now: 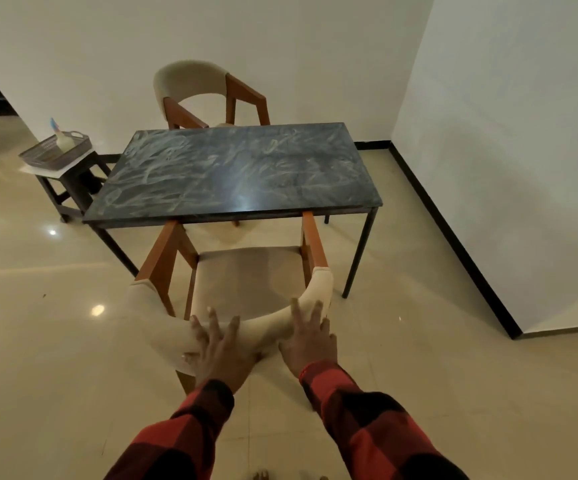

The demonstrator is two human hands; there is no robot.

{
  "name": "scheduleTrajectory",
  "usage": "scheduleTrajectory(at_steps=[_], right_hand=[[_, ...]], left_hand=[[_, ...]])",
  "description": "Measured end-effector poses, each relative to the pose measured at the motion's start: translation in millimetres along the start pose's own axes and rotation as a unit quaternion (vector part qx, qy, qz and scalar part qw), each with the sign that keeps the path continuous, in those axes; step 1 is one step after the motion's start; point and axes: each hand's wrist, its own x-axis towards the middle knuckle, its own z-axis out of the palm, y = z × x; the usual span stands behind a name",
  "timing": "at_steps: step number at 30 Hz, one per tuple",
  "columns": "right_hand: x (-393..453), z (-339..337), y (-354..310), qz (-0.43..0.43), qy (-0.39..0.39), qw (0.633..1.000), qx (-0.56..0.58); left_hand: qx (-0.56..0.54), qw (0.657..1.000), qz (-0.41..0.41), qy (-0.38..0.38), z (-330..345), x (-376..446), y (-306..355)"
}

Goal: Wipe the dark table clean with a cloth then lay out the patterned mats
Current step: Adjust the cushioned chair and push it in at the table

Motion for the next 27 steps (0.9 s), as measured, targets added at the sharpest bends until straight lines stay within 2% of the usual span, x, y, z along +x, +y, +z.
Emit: scheduleTrajectory(at_steps=[2, 3, 6, 12, 16, 21, 27], right_hand=[[-4, 7, 3, -0.110, -0.026, 0.987, -0.115], [-4, 9, 3, -0.137, -0.048, 0.979, -0.142], [5, 7, -1, -0.140, -0.106, 0.974, -0.142], [17, -7, 0, -0.159, -0.129, 0.960, -0.190], [10, -17, 6, -0.140, -0.170, 0.971, -0.098], [2, -40, 55, -0.084, -0.123, 0.986, -0.075], [15, -101, 159, -0.015, -0.075, 0.993, -0.091]], left_hand=[[0.093, 0.995, 0.039, -0.022, 4, -2, -12], [0.122, 0.991, 0.052, -0.019, 3, 1, -17], [0.179, 0.979, 0.086, -0.038, -3, 13, -28], [0.179, 0.978, 0.086, -0.063, -7, 18, -25], [0.152, 0.982, 0.078, -0.084, -20, 10, -22], [0.086, 0.993, 0.044, -0.065, -35, -2, 7], [0.009, 0.985, 0.172, -0.017, -13, 16, 114]])
